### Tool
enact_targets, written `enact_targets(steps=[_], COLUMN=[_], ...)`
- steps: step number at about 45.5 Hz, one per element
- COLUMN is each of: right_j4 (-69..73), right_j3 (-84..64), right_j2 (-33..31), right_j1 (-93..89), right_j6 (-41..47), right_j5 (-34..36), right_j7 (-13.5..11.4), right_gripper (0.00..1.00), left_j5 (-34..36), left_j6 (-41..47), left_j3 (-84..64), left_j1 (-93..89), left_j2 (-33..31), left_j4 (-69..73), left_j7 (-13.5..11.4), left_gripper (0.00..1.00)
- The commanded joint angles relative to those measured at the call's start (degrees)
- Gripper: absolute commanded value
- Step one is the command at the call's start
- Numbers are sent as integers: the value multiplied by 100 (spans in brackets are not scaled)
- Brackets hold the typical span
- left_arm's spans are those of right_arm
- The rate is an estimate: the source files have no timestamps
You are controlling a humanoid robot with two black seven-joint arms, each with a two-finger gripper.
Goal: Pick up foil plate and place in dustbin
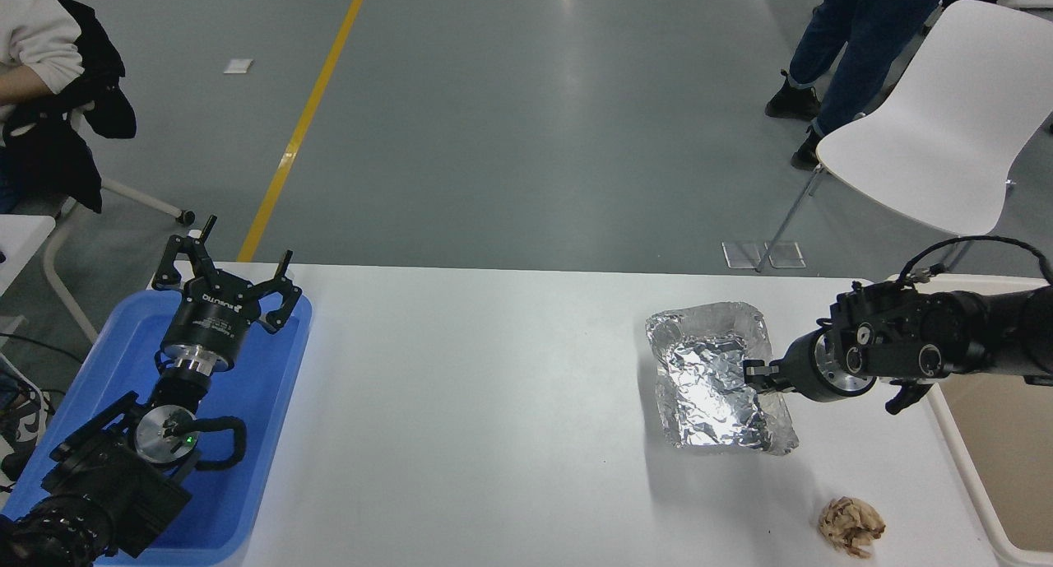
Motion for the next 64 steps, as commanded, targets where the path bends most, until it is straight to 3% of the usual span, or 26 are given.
enact_targets(steps=[1, 12, 28, 64], right_j4=[680, 680, 803, 751], right_j3=[-212, -221, -212, -1065], right_j2=[-387, -484, -1160, -1213], right_j1=[1197, 2260, 3544, 4757], right_j6=[1321, 3220, 3230, 3230], right_j5=[-21, 23, 67, 76], right_j7=[7, 7, -2, -11], right_gripper=[0, 0, 0, 0], left_j5=[0, 0, 0, 0], left_j6=[0, 0, 0, 0], left_j3=[0, 0, 0, 0], left_j1=[0, 0, 9, 9], left_j2=[0, 0, 0, 9], left_j4=[-1, -1, -1, -1], left_j7=[0, 9, 8, 0], left_gripper=[100, 100, 100, 100])
